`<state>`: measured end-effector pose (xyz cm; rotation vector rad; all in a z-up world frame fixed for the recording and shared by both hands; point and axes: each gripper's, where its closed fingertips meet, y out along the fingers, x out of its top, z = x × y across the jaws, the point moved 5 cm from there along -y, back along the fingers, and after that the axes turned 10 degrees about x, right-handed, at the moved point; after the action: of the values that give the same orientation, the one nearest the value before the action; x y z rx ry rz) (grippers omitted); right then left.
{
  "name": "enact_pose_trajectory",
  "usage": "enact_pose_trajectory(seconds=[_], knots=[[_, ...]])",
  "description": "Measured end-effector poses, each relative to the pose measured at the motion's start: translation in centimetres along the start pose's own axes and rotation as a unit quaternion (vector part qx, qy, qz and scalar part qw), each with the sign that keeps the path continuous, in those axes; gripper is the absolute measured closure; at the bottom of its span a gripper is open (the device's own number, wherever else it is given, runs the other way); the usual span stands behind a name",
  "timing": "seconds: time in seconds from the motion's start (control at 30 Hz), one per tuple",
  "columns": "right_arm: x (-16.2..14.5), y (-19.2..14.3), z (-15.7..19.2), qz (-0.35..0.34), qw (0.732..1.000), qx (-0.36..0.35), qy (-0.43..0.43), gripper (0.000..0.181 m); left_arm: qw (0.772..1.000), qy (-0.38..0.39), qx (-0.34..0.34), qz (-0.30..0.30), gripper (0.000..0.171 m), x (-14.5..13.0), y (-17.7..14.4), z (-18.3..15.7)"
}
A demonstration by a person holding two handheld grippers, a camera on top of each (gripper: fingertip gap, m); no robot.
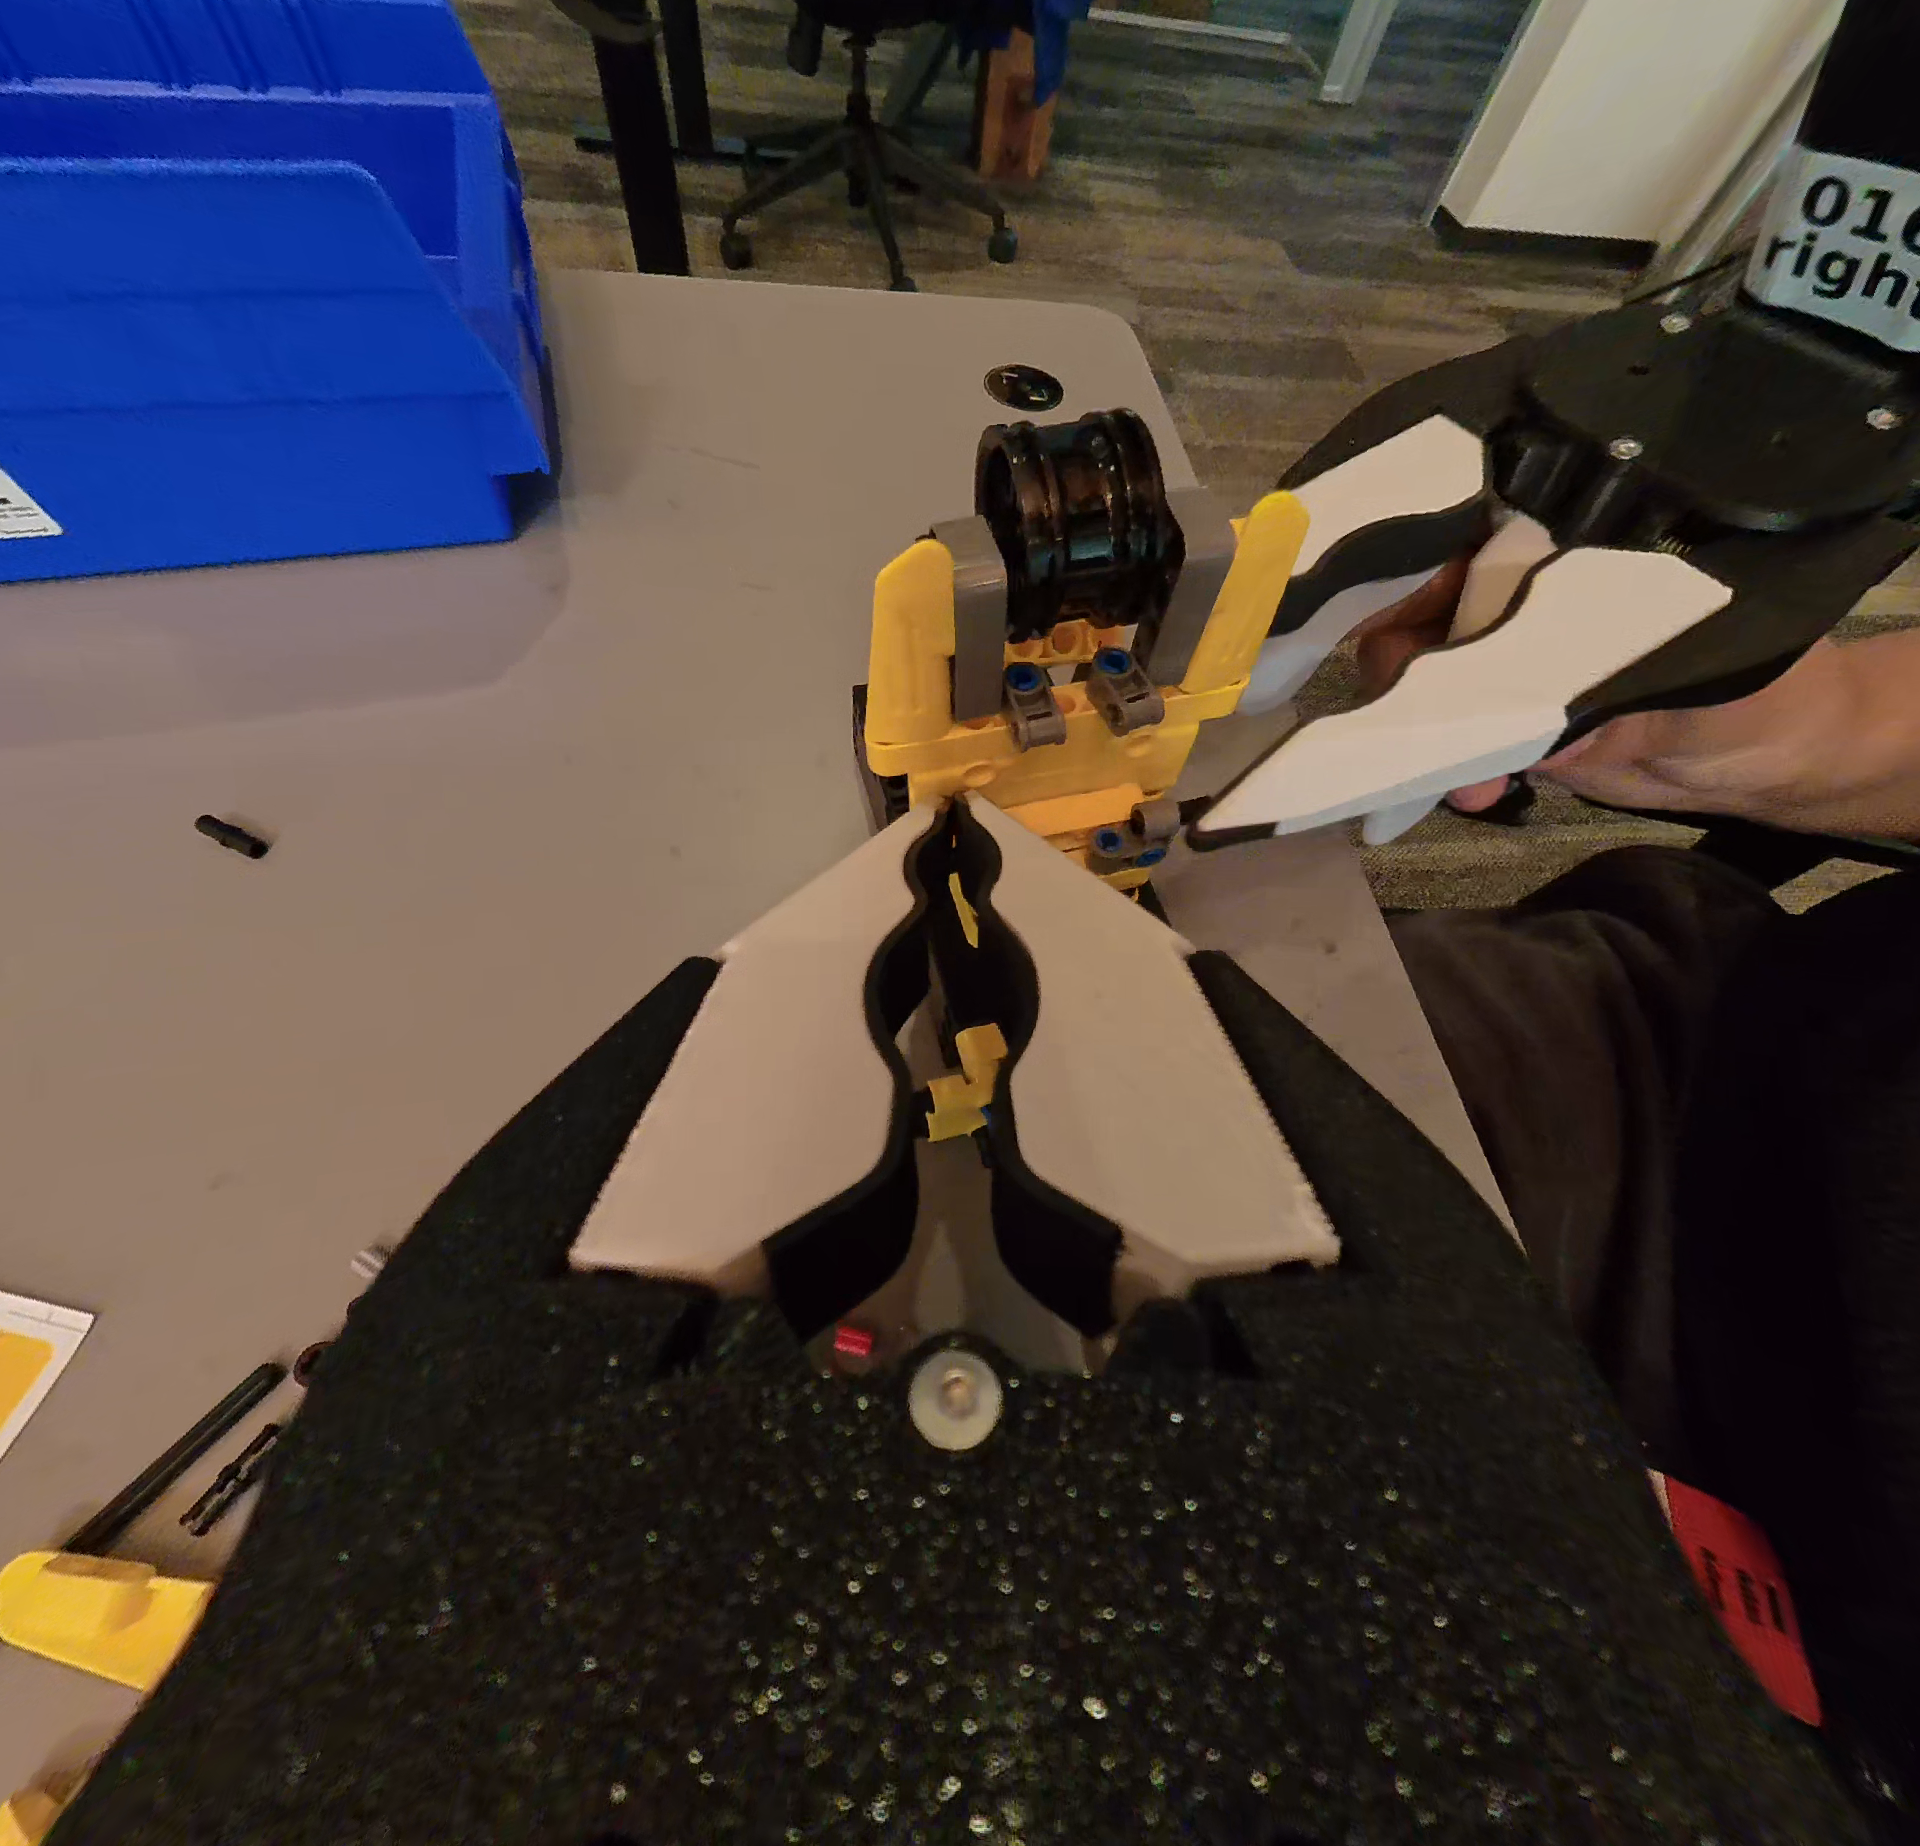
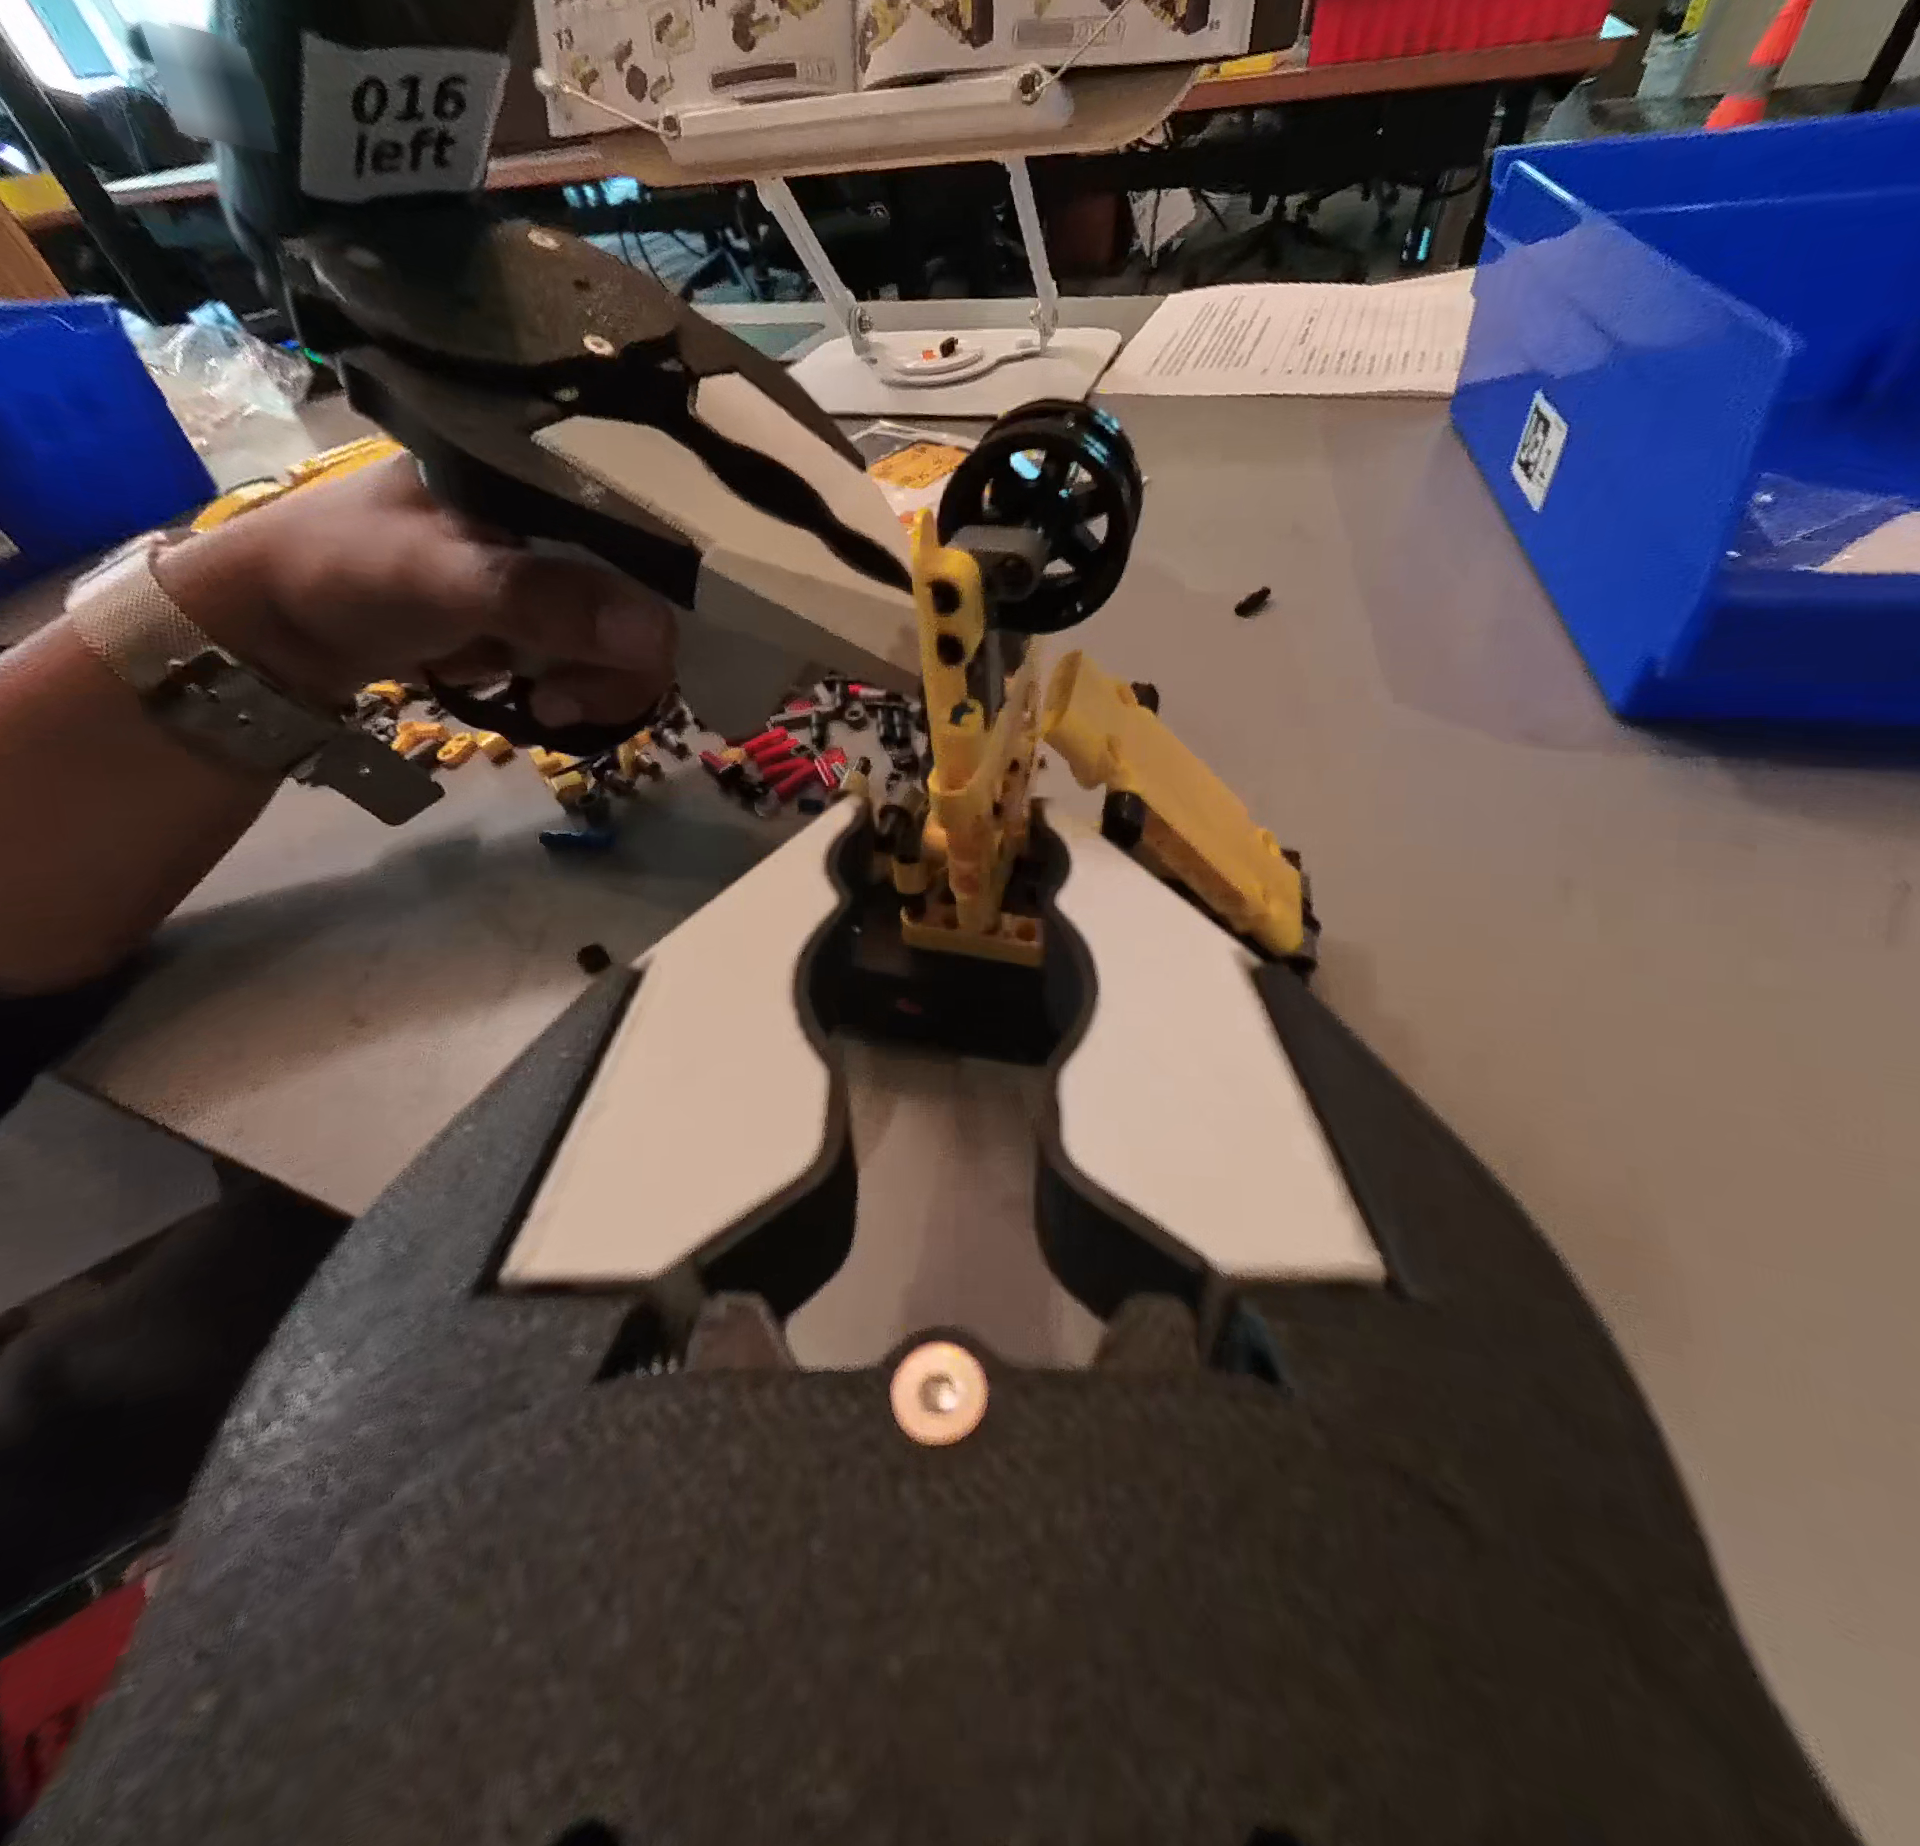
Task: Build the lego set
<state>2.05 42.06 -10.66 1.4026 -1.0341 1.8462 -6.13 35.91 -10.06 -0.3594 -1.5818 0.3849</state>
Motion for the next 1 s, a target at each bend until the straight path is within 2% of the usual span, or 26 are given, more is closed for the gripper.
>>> enact_pose_trajectory(seconds=[0.03, 0.33, 0.53, 0.6, 0.73, 0.87, 1.0], knots=[[0.1, 0.2, 0.1, -0.004, 1.0, 0.009, 0.0, 0.159, 1.0, -0.001, 0.002, 0.0, 0.171, 0.0, 0.0, 0.1], [-0.2, -0.2, -0.5, -0.002, 0.998, 0.059, 0.015, 0.161, 1.0, 0.004, -0.018, 0.0, 0.171, 0.0, -0.2, -0.4], [-0.4, -0.2, -0.2, -0.004, 0.999, 0.034, 0.01, 0.161, 0.999, -0.031, -0.019, 0.003, 0.166, -0.2, -1.2, 0.7], [-0.4, -0.2, -0.2, -0.004, 0.999, 0.035, 0.024, 0.161, 0.999, -0.044, -0.01, 0.025, 0.165, -1.1, -1.3, 1.2], [-0.3, -0.1, -0.1, 0.005, 0.999, 0.03, 0.02, 0.161, 0.993, -0.042, -0.001, 0.11, 0.164, -4.2, -0.9, 1.4], [-0.3, -0.1, -0.1, 0.016, 0.999, 0.034, 0.005, 0.161, 0.993, -0.053, -0.029, 0.105, 0.171, -4.2, -1.1, 0.7], [-0.2, -0.8, -0.4, 0.043, 0.997, 0.063, -0.029, 0.161, 0.991, -0.051, -0.052, 0.113, 0.171, -4.2, -1.0, -0.2]])
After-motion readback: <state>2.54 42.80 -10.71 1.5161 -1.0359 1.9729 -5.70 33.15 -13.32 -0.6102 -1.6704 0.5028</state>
